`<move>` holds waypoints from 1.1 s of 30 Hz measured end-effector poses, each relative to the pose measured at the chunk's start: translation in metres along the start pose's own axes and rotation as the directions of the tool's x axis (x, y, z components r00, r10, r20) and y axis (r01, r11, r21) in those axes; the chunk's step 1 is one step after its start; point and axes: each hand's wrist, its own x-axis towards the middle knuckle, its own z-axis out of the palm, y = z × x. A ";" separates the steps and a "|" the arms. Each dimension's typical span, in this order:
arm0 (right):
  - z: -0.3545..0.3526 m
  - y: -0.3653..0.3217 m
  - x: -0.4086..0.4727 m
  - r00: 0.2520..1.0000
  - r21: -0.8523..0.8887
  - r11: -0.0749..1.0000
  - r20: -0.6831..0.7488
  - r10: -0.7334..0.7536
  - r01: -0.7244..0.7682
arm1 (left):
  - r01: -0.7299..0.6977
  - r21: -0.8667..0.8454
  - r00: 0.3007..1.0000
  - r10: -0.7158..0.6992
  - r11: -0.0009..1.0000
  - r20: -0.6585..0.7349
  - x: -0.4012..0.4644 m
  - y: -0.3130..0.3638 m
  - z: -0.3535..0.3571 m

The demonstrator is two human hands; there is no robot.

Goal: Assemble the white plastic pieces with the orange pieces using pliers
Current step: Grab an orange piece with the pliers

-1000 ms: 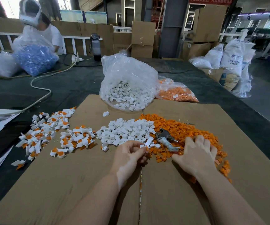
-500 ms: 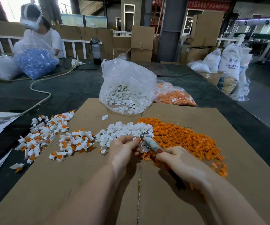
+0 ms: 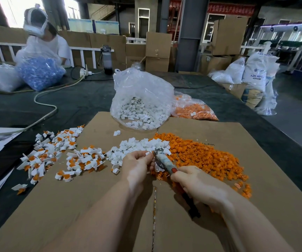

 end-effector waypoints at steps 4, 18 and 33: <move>0.001 0.001 -0.001 0.999 -0.082 0.997 -0.033 -0.014 0.012 | 0.018 -0.018 1.000 -0.018 1.000 -0.013 -0.004 -0.001 0.002; 0.015 0.023 0.006 0.933 -0.309 0.947 -0.304 -0.191 0.094 | 0.034 -0.052 0.999 -0.035 0.998 -0.025 -0.014 -0.002 0.005; -0.011 0.059 0.033 0.740 -0.772 0.512 -0.584 -0.334 -0.378 | -0.294 0.541 0.955 0.261 0.788 0.139 -0.025 -0.021 -0.013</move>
